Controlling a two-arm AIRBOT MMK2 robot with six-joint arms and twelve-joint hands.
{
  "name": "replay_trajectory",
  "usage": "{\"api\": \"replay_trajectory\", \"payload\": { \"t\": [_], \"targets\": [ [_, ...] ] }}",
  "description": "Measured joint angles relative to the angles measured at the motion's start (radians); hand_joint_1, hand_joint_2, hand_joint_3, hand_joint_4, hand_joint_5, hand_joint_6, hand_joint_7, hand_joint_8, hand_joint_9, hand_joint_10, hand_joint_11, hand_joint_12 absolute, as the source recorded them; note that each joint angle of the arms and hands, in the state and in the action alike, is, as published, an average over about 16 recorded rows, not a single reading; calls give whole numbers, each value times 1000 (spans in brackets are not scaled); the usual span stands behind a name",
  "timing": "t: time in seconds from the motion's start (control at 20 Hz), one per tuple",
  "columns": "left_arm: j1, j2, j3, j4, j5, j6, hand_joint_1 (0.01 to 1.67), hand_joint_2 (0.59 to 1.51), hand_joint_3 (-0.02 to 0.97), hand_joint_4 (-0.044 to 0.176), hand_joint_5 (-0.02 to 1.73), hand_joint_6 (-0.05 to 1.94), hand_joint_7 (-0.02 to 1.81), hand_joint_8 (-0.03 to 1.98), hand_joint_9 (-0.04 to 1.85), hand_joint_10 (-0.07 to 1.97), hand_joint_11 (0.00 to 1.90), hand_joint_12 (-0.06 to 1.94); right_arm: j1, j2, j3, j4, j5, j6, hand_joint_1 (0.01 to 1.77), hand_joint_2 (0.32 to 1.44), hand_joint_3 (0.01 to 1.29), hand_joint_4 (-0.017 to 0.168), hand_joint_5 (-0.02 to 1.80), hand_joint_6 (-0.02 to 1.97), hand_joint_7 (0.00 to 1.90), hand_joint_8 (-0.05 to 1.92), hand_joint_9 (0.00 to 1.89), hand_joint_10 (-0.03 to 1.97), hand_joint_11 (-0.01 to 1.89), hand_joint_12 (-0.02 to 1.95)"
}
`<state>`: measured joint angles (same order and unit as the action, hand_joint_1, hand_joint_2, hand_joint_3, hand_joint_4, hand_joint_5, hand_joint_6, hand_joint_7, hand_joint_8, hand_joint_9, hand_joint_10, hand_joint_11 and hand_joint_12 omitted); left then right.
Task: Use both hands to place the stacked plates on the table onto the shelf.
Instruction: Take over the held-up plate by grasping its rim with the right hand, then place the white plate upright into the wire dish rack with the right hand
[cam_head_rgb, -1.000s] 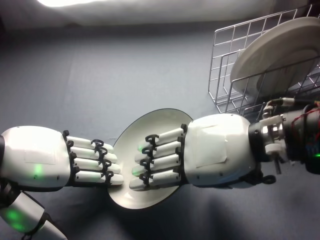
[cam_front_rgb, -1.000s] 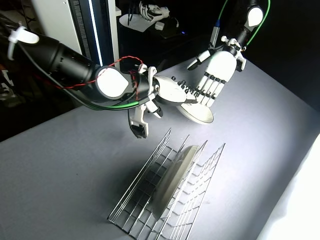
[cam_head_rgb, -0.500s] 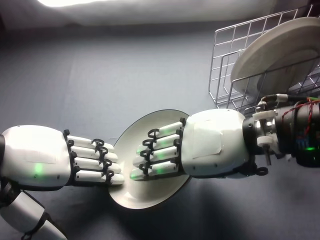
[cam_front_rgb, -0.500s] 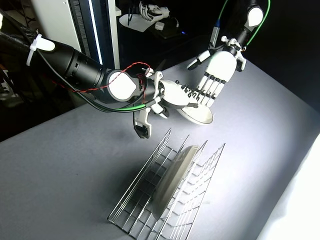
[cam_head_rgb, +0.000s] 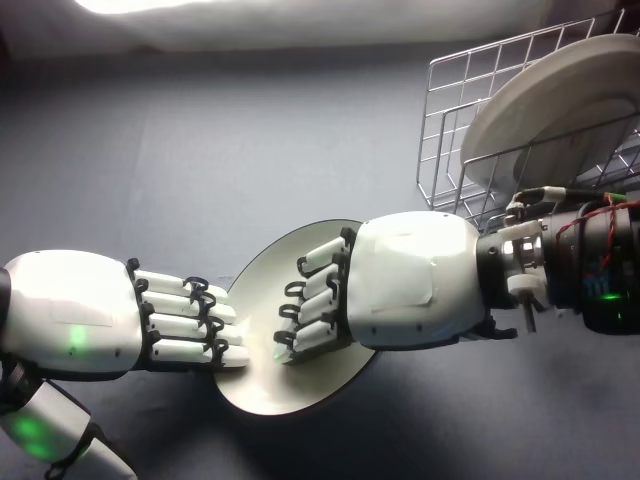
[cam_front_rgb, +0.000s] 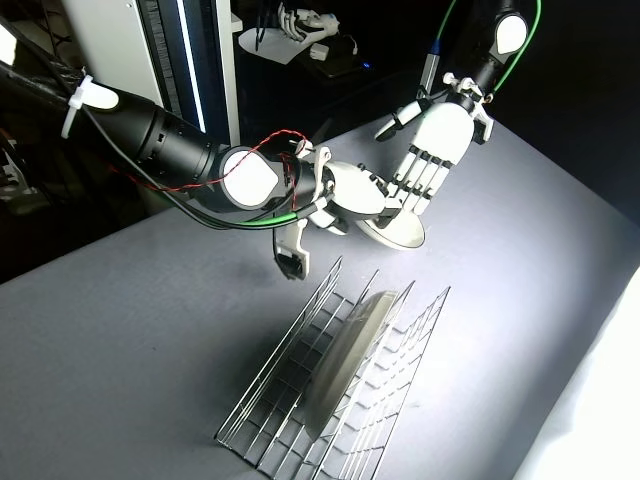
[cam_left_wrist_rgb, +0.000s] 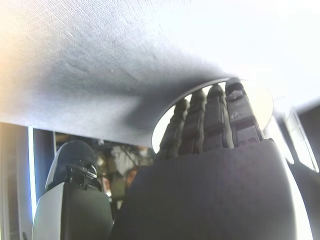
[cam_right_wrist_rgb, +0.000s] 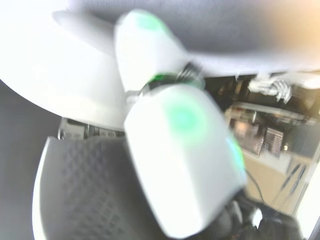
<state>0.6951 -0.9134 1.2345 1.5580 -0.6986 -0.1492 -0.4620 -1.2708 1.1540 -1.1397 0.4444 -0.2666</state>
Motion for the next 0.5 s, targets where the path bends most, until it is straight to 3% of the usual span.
{"api": "replay_trajectory", "payload": {
  "t": [0.3, 0.5],
  "targets": [
    [-36, 21, -1, -1, -4, -1, 15, 1104, 15, -1, -8, -13, 4, -4, -10, -16, 12, -19, 16, 9, -9, 2, 18, -3, 1514, 1063, 15, -1, 619, 374, 669, 422, 673, 905, 664, 1624],
    [-84, 57, -1, -1, -15, -1, 15, 1107, 15, 0, -4, -3, 9, -2, -5, -10, 14, -5, 34, 27, -26, 1, 24, -4, 1441, 1023, 14, -3, 699, 566, 764, 652, 799, 1171, 843, 1562]
  ]
}}
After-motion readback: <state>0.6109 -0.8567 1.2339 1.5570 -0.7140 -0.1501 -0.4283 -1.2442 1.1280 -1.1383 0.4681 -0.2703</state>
